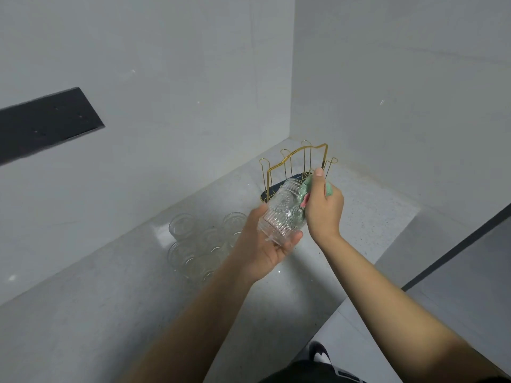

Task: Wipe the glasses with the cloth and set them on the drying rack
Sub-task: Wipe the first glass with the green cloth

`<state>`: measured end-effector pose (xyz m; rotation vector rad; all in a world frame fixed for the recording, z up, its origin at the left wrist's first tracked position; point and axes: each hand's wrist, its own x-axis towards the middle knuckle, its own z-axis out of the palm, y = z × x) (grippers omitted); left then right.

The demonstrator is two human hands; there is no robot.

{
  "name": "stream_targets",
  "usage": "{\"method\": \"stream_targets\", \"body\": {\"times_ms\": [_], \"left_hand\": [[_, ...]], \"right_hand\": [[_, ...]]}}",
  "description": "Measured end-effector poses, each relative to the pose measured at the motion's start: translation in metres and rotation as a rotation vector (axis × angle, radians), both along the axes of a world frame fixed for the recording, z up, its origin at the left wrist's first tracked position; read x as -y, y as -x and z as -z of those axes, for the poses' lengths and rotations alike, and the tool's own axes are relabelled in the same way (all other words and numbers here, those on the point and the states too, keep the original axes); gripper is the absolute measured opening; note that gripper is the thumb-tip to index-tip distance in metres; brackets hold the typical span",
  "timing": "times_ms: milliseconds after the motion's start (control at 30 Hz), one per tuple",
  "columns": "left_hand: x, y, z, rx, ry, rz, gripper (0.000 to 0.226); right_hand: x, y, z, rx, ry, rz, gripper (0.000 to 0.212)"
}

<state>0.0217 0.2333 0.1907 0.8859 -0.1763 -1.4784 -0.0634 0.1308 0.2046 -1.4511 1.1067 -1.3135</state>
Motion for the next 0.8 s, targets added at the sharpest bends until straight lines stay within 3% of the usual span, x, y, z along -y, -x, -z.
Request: {"method": "stream_targets", "body": {"times_ms": [67, 200, 233, 300, 333, 433, 467, 500, 600, 700, 767, 800], "left_hand": [[0.010, 0.000, 0.005, -0.036, -0.005, 0.039, 0.055], [0.037, 0.013, 0.010, 0.451, -0.049, -0.019, 0.082], [0.043, 0.013, 0.015, 0.596, -0.063, -0.042, 0.082], [0.056, 0.012, 0.018, 0.721, -0.095, -0.081, 0.066], [0.061, 0.009, 0.021, 0.649, -0.074, -0.054, 0.062], [0.077, 0.002, 0.014, 0.010, -0.023, -0.014, 0.058], [0.083, 0.004, 0.013, -0.129, -0.054, -0.008, 0.057], [0.090, 0.005, 0.015, -0.142, -0.085, 0.022, 0.057], [0.108, 0.013, 0.017, 0.184, -0.138, 0.072, 0.059], [0.121, 0.014, 0.025, 0.683, -0.191, 0.005, 0.067], [0.129, 0.009, 0.028, 0.754, -0.190, -0.031, 0.058], [0.133, 0.006, 0.028, 0.640, -0.188, -0.031, 0.052]], "right_hand": [[0.010, 0.000, 0.000, -0.009, 0.012, 0.003, 0.058], [0.040, 0.000, 0.003, -0.075, -0.131, 0.054, 0.059], [0.045, 0.001, 0.005, -0.083, -0.162, 0.056, 0.059], [0.057, 0.002, 0.009, -0.068, -0.188, 0.045, 0.057], [0.060, 0.003, 0.010, -0.060, -0.173, 0.031, 0.056], [0.072, 0.006, 0.015, -0.028, -0.071, -0.018, 0.053], [0.079, 0.006, 0.016, -0.025, -0.052, -0.028, 0.053], [0.087, 0.006, 0.017, -0.025, -0.052, -0.030, 0.052], [0.111, 0.003, 0.020, -0.063, -0.119, 0.023, 0.054], [0.129, -0.001, 0.025, -0.139, -0.168, 0.029, 0.057], [0.136, -0.002, 0.030, -0.149, -0.202, 0.012, 0.056], [0.140, -0.003, 0.033, -0.144, -0.201, 0.000, 0.055]]}}
